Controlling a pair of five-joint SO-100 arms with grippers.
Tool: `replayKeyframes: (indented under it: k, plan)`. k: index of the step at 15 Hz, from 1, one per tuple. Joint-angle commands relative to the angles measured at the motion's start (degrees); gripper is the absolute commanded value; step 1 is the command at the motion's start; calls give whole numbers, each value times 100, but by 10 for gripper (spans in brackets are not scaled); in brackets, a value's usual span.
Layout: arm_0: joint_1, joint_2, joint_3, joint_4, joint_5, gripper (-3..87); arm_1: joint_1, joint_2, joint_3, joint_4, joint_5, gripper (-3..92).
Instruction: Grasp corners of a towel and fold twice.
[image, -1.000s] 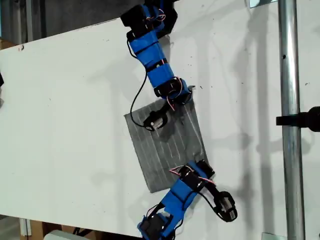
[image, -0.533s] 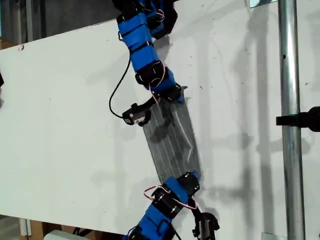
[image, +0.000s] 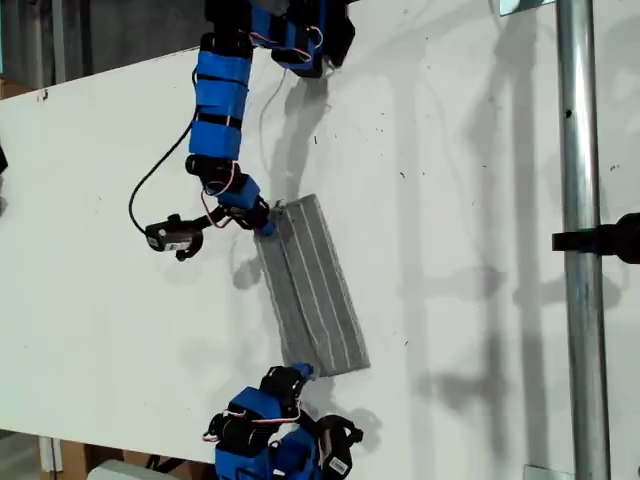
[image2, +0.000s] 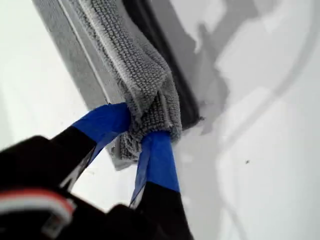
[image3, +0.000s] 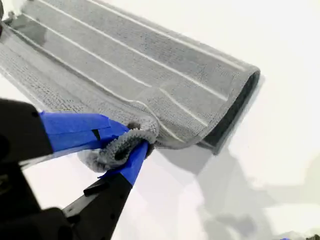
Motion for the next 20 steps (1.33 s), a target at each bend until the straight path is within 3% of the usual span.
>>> replayKeyframes:
  k: [1,4,8,10,12,14,15,16,20]
  plan:
    - [-457,888,589,-387,79,-31,325,220,-475,-404,-299,-4]
    - [105,1529,1187,-949,-325,-31,-53,325,-97,-404,-149,-4]
    - [853,2136,2821,-2874,-940,-31,-615,-158,598,-483,352,-4]
    - [1011,2285,3480,-3357,-1283,-31,-624,-483,659,-422,483,-4]
    - [967,2101,3683,-3507,-1336,-29,-519,-835,606,-396,598,-4]
    - [914,2145,3797,-3551,-1345,86,-246,-1028,615,-325,809,25]
    - [949,2268,3727,-3480,-1318,178,-149,-1028,589,-193,870,169]
    - [1099,2505,3524,-3296,-1310,193,-97,-1002,448,79,870,313]
    - [2347,3797,2496,-2259,-1608,197,70,984,984,923,993,334]
